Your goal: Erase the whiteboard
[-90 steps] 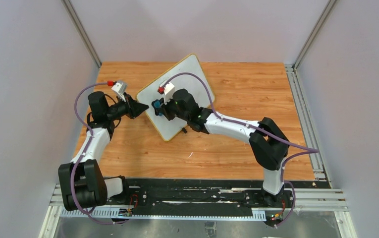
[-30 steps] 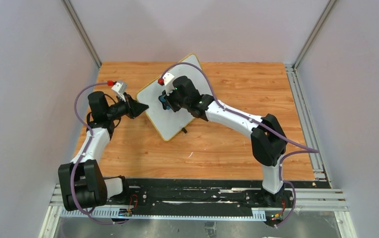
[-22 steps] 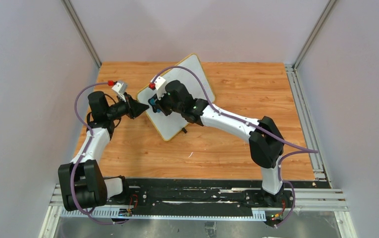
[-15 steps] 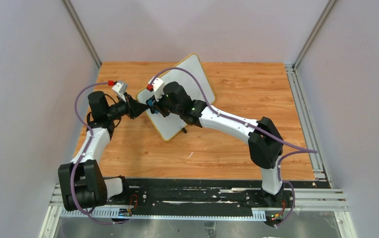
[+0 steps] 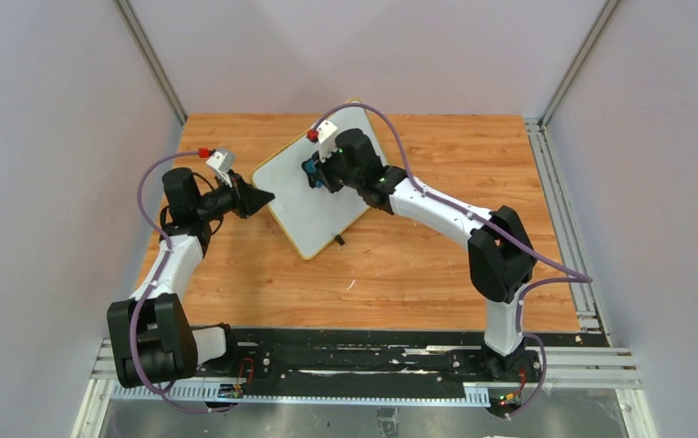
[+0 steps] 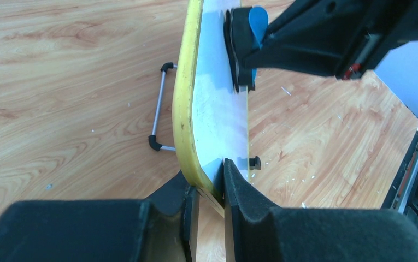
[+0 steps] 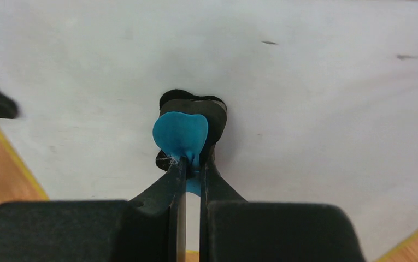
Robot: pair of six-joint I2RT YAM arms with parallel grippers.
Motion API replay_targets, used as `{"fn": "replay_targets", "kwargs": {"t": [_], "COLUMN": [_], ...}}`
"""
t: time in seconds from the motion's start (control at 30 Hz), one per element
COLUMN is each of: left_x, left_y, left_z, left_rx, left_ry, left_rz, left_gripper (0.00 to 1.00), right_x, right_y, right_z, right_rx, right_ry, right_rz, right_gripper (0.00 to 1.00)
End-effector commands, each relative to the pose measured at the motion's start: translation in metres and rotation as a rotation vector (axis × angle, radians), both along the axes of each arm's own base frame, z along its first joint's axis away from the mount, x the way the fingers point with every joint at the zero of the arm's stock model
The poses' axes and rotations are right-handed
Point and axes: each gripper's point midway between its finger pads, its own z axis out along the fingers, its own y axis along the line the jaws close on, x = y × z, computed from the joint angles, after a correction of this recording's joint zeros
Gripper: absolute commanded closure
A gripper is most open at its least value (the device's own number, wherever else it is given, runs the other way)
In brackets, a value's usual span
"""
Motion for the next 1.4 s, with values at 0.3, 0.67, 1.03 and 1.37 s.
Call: {"fn": "replay_targets", "kwargs": {"t": [0.3,0.67,1.03,1.37], "left_x": [0.005,0.006,0.008,0.016], "left_y": [0.003,0.004,0.007,0.012], "left_z": [-0.009,-0.012,-0.016,-0.025], "left_rx": [0.103,0.104,0.115,0.128], "left_ry": [-0.069,-0.060,-0.046,-0.014], "left_rz": [-0.020,-0.012,-0.002,0.032], "left_gripper": [1.00,1.00,1.00,0.94], "right_x": [0.052,0.036,-0.013,-0.054], "right_y": [-0.114,-0.228,-0.347,-0.392], "right_z": [0.007,0.026,-0.045,-0.111], "right_rx": [-0.058,-0.214,-0.257,-0.228], "right_ry": [-0.050,0.047,0.366,0.577], "right_rz": [-0.291,-0.562,-0.824,-0.939], "right_gripper": [0.99,0.99,0.99,0.97]}}
